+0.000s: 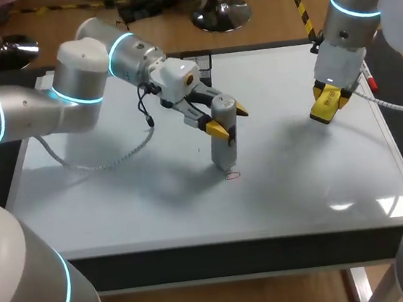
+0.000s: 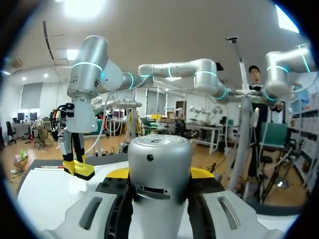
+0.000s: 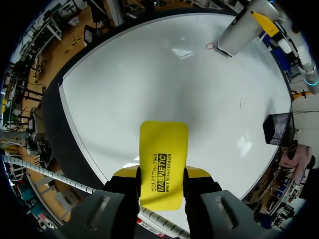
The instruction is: Pick up the inspection probe, press it on each red-marked spot on the whiteboard one by one, put down the probe, pick up the eraser, and wipe off all the red marks.
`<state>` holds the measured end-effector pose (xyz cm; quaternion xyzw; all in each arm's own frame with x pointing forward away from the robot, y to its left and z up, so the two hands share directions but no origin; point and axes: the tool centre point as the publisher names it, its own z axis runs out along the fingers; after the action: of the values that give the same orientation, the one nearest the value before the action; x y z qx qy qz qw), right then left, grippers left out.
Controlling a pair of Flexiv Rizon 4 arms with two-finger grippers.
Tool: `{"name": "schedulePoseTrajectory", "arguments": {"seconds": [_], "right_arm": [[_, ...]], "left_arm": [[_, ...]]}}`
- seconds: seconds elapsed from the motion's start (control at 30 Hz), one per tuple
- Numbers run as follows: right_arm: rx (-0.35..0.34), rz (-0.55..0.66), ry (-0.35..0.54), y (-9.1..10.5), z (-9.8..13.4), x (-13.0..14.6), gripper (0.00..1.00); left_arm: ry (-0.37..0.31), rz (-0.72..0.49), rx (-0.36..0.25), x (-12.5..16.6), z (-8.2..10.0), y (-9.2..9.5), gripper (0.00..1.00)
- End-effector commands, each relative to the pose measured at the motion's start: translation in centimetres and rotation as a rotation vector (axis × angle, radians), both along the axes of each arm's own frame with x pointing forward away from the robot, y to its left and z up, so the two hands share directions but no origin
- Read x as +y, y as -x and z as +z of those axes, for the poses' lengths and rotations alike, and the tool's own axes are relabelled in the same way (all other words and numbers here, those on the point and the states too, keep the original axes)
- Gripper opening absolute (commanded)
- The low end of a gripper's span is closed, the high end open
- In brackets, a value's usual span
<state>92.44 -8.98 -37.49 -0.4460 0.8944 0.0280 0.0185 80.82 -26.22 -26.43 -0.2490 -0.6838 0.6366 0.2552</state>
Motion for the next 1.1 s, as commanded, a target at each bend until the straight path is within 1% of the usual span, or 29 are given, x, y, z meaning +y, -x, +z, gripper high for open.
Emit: {"name": "schedulePoseTrajectory", "arguments": {"seconds": [0.03, 0.13, 0.23, 0.37, 0.5, 0.7, 0.83, 0.9, 1.1], "right_arm": [[0.000, 0.002, 0.004, 0.0, 0.0, 0.0, 0.00], [0.000, 0.002, 0.004, 0.0, 0.0, 0.0, 0.00], [0.000, 0.002, 0.004, 0.0, 0.0, 0.0, 0.00], [0.000, 0.002, 0.004, 0.0, 0.0, 0.0, 0.00], [0.000, 0.002, 0.004, 0.0, 0.0, 0.0, 0.00], [0.000, 0.002, 0.004, 0.0, 0.0, 0.0, 0.00], [0.000, 0.002, 0.004, 0.0, 0.0, 0.0, 0.00], [0.000, 0.002, 0.004, 0.0, 0.0, 0.0, 0.00], [0.000, 0.002, 0.004, 0.0, 0.0, 0.0, 0.00]], "left_arm": [[-0.008, -0.017, -0.010, 1.3, 1.5, -1.5, 0.00], [-0.016, -0.021, -0.017, 2.2, 2.0, -2.4, 0.00], [-0.001, -0.015, -0.033, 3.4, 2.9, -3.3, 0.00], [-0.011, -0.009, -0.047, 5.0, 3.9, -4.4, 0.00], [-0.001, -0.005, -0.068, 6.7, 5.0, -5.6, 0.00], [-0.009, -0.003, -0.087, 9.2, 5.9, -7.6, 0.00], [0.009, 0.012, -0.097, 11.1, 6.1, -9.2, 0.00], [0.017, 0.016, -0.100, 11.5, 6.4, -9.5, 0.00], [0.027, 0.033, -0.090, 13.4, 6.1, -10.9, 0.00]]}}
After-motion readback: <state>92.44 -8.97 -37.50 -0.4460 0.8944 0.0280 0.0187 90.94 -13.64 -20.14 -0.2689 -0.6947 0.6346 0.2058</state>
